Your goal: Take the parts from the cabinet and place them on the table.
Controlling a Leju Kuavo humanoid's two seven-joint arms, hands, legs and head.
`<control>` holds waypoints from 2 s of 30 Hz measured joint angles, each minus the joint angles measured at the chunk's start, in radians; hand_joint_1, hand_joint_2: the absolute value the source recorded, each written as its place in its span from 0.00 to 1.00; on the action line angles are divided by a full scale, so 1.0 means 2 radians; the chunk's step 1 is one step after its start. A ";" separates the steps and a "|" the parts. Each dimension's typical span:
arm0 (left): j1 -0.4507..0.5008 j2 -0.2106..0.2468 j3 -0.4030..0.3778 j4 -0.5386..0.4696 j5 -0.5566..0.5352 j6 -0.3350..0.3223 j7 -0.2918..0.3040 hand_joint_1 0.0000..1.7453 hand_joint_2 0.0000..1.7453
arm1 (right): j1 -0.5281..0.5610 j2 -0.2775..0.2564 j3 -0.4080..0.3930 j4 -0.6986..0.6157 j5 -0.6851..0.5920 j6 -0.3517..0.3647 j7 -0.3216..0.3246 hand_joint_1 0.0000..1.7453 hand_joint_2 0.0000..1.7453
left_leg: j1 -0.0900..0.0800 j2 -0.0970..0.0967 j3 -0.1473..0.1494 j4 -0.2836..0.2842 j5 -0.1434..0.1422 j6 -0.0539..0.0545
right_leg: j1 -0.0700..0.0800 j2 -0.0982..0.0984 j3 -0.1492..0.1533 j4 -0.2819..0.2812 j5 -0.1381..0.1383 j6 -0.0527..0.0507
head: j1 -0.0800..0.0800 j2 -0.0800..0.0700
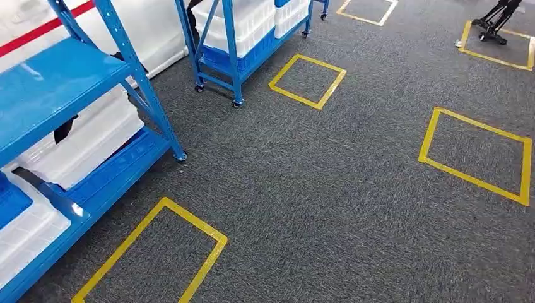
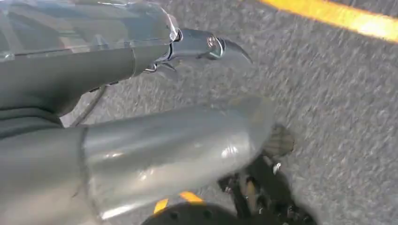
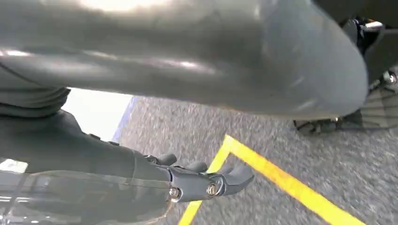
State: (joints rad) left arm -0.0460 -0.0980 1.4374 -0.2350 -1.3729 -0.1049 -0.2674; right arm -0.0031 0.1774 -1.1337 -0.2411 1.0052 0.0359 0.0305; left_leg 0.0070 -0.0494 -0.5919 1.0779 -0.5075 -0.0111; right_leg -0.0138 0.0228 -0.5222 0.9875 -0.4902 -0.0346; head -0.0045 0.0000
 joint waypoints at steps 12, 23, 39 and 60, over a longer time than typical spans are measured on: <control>0.000 0.000 0.000 0.000 0.000 0.000 0.000 0.00 0.00 | -0.003 0.000 0.000 0.000 0.000 0.001 0.000 0.00 0.00 | 0.001 0.044 0.015 -0.025 0.015 0.003 | 0.004 -0.070 0.009 0.011 -0.016 0.016 | 0.003 0.000; -0.002 0.001 0.000 0.000 0.000 0.000 0.000 0.00 0.00 | -0.001 0.000 0.000 0.000 0.000 0.001 0.000 0.00 0.00 | 0.001 -0.018 0.018 -0.031 0.023 0.017 | 0.000 0.001 -0.023 0.060 -0.015 0.015 | 0.006 0.000; -0.001 0.003 0.000 0.000 -0.001 0.001 0.000 0.00 0.00 | 0.001 0.003 -0.001 0.001 0.009 0.001 -0.001 0.00 0.00 | 0.004 0.047 0.022 -0.021 0.020 -0.009 | 0.004 -0.058 0.003 0.009 -0.009 0.002 | -0.002 0.000; 0.000 0.003 0.000 0.000 -0.001 0.004 0.002 0.00 0.00 | -0.002 0.003 -0.008 0.001 0.020 0.004 0.001 0.00 0.00 | 0.001 -0.043 0.012 -0.033 0.028 -0.001 | -0.004 0.013 -0.005 0.008 0.000 0.007 | 0.004 0.000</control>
State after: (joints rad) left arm -0.0460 -0.0919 1.4374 -0.2354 -1.3748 -0.0969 -0.2636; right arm -0.0070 0.1843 -1.1502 -0.2399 1.0453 0.0431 0.0317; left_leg 0.0100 -0.1364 -0.5680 1.0113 -0.4518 -0.0134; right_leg -0.0219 0.0486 -0.5319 1.0037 -0.4899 -0.0211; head 0.0027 0.0000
